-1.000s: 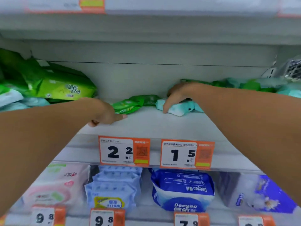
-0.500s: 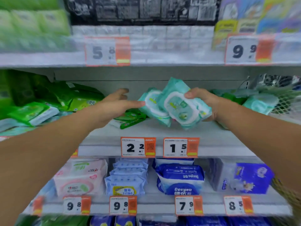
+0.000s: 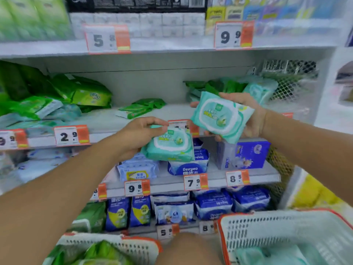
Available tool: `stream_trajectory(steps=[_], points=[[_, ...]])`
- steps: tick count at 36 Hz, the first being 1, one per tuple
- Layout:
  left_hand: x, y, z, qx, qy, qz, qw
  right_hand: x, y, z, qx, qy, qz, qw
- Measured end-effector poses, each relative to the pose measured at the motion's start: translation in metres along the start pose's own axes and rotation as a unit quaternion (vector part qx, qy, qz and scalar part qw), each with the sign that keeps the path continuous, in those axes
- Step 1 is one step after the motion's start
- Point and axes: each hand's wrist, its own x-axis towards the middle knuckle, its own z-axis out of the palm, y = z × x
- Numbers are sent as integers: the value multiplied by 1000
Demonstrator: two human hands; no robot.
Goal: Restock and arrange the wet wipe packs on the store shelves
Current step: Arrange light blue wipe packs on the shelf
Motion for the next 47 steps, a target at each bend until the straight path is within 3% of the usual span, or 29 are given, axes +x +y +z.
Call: stream_trajectory(steps=[6, 13, 19, 27, 38, 43, 47], points=[[3, -2, 32, -23, -8, -10, 1000, -34, 5, -22, -43, -85, 29, 995], [11, -5, 57, -43, -26, -17, 999, -51, 7, -43, -9, -49, 58, 997], [12, -10, 76, -96, -45, -34, 994, -58, 19, -57, -190, 36, 112, 975], [18, -16, 88, -113, -58, -49, 991, -55, 28, -72, -244, -11, 151, 958], [24, -24, 94, -124, -58, -75, 988, -52, 34, -85, -247, 8, 162, 955], [24, -28, 117, -130, -106, -103, 980, -68, 41, -96, -241, -4, 179, 954], [16, -43, 169, -36, -202, -123, 971, -98, 54, -106, -257, -25, 261, 930]])
